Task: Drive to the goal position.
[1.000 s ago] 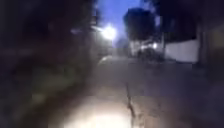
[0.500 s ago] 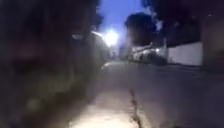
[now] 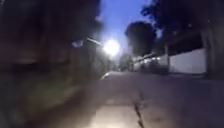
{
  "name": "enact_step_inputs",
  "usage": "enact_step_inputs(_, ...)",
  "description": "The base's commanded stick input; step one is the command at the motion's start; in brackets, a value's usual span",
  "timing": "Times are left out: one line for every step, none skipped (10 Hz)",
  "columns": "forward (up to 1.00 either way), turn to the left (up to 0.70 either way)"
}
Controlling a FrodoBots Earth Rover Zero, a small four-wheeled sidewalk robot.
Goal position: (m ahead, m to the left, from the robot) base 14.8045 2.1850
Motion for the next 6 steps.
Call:
enact_step_inputs(0.70, -0.19)
enact_step_inputs(0.70, -0.35)
enact_step_inputs(0.70, -0.35)
enact_step_inputs(0.70, -0.33)
enact_step_inputs(0.70, -0.31)
enact_step_inputs(0.70, -0.26)
